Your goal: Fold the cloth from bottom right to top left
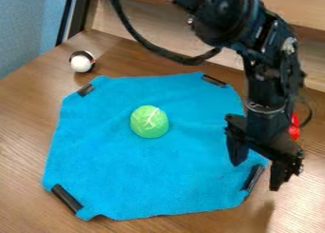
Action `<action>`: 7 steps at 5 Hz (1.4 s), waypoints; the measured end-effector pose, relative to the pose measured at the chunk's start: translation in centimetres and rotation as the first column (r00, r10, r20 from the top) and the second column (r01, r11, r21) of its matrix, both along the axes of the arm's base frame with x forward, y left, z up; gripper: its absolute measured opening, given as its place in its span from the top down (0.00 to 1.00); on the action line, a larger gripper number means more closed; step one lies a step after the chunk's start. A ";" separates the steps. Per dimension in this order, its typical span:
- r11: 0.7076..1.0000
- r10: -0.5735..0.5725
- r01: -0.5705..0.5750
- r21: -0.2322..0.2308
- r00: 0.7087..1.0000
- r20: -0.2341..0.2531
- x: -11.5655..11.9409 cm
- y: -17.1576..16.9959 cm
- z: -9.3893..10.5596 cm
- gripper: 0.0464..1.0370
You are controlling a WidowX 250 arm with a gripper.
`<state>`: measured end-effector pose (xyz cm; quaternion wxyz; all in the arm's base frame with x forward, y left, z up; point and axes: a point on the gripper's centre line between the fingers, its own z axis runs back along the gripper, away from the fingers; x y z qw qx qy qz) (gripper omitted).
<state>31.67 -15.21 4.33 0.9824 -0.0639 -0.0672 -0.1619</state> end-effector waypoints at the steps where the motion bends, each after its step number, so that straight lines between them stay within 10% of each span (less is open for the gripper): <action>1: 1.000 0.019 -0.019 0.016 1.000 -0.013 0.2 0.1 -0.7 0.04; 2: 0.999 0.037 -0.036 0.032 0.999 -0.027 0.2 0.2 -1.4 0.12; 5: 0.996 0.068 -0.067 0.052 0.998 -0.011 0.8 0.2 -1.7 0.88; 7: 0.997 0.059 -0.057 0.060 0.998 -0.035 0.6 0.7 -1.4 0.98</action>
